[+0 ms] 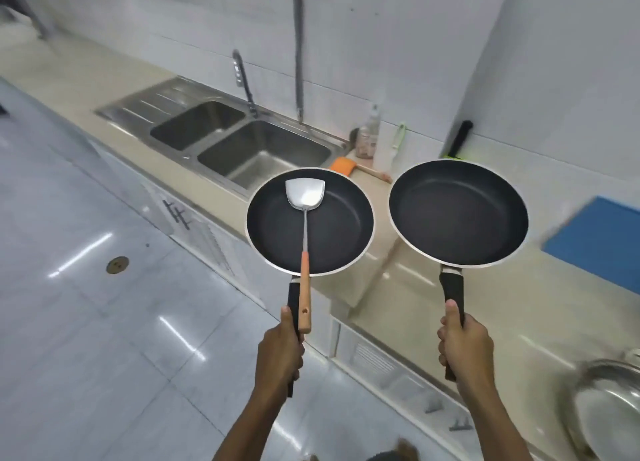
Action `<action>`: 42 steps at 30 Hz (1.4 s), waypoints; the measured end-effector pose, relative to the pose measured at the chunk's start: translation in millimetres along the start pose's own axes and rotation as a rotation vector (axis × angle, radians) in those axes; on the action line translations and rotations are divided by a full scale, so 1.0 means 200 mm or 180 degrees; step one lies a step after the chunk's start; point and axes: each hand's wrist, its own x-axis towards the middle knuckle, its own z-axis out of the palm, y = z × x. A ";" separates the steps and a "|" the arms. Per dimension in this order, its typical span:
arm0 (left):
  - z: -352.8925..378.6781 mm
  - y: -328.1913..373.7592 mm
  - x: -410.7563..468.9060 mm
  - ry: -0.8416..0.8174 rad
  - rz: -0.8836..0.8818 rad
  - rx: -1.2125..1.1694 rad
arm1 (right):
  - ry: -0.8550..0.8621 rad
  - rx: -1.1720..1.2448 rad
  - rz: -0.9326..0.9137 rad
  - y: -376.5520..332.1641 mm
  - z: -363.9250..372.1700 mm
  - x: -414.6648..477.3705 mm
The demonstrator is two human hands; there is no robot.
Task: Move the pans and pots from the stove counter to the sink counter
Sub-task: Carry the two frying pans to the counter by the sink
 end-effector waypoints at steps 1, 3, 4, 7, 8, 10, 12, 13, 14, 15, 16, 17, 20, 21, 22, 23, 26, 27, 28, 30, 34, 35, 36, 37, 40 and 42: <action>-0.09 0.01 0.03 0.0073 0.0006 -0.0020 | -0.0116 0.0033 -0.0011 -0.05 0.08 -0.03; -0.28 0.03 0.09 0.0251 -0.0007 -0.0131 | -0.0382 0.0023 -0.0098 -0.16 0.27 -0.09; -0.37 0.03 0.13 0.0335 -0.0015 -0.0200 | -0.0503 -0.0032 -0.0169 -0.21 0.36 -0.11; -0.62 0.03 0.22 0.0572 -0.0094 -0.0381 | -0.0797 -0.0231 -0.0436 -0.37 0.63 -0.16; -0.69 0.03 0.26 0.0651 -0.0154 -0.0459 | -0.0864 -0.0265 -0.0504 -0.43 0.72 -0.17; -0.85 0.03 0.35 0.0851 -0.0312 -0.0590 | -0.0929 -0.0333 -0.0629 -0.52 0.91 -0.17; -1.01 0.03 0.44 0.1040 -0.0416 -0.0642 | -0.0995 -0.0400 -0.0724 -0.61 1.09 -0.17; -1.09 0.03 0.51 0.1111 -0.0436 -0.0687 | -0.1056 -0.0419 -0.0738 -0.66 1.19 -0.16; -1.17 0.03 0.58 0.1178 -0.0450 -0.0734 | -0.1114 -0.0448 -0.0741 -0.71 1.30 -0.15; -1.26 0.03 0.65 0.1249 -0.0467 -0.0795 | -0.1157 -0.0469 -0.0757 -0.76 1.42 -0.13; -1.33 0.03 0.72 0.1300 -0.0496 -0.0842 | -0.1186 -0.0496 -0.0790 -0.82 1.51 -0.11; -1.41 0.04 0.80 0.1355 -0.0505 -0.0892 | -0.1240 -0.0512 -0.0854 -0.89 1.63 -0.09; -1.66 0.10 1.07 0.1542 -0.0520 -0.0970 | -0.1373 -0.0515 -0.0975 -1.09 1.99 -0.02; -1.73 0.13 1.15 0.1587 -0.0545 -0.0992 | -0.1425 -0.0488 -0.0960 -1.16 2.09 -0.01; -1.81 0.16 1.25 0.1619 -0.0567 -0.1016 | -0.1492 -0.0474 -0.0962 -1.24 2.21 0.02; -1.88 0.20 1.35 0.1642 -0.0597 -0.1037 | -0.1558 -0.0476 -0.0959 -1.32 2.32 0.04; -2.08 0.31 1.62 0.1781 -0.0698 -0.1122 | -0.1757 -0.0487 -0.0947 -1.55 2.65 0.08; -2.15 0.33 1.71 0.1831 -0.0743 -0.1142 | -0.1820 -0.0499 -0.0946 -1.62 2.76 0.09; -2.21 0.35 1.80 0.1843 -0.0784 -0.1157 | -0.1872 -0.0514 -0.0931 -1.68 2.87 0.11; -2.33 0.37 1.98 0.1798 -0.0792 -0.1249 | -0.1926 -0.0528 -0.0942 -1.79 3.08 0.13; -2.58 0.40 2.36 0.1799 -0.0864 -0.1278 | -0.1927 -0.0629 -0.0977 -1.98 3.50 0.16; -2.65 0.39 2.47 0.1791 -0.0874 -0.1280 | -0.1898 -0.0618 -0.0961 -2.03 3.63 0.17; -2.71 0.40 2.56 0.1787 -0.0862 -0.1269 | -0.1862 -0.0624 -0.0963 -2.07 3.73 0.17; -2.80 0.41 2.67 0.1762 -0.0833 -0.1263 | -0.1831 -0.0634 -0.0981 -2.12 3.85 0.16; -3.07 0.43 3.03 0.1638 -0.0855 -0.1272 | -0.1792 -0.0578 -0.0951 -2.28 4.26 0.14; -3.26 0.48 3.23 0.1627 -0.0911 -0.1137 | -0.1780 -0.0582 -0.0898 -2.41 4.49 0.10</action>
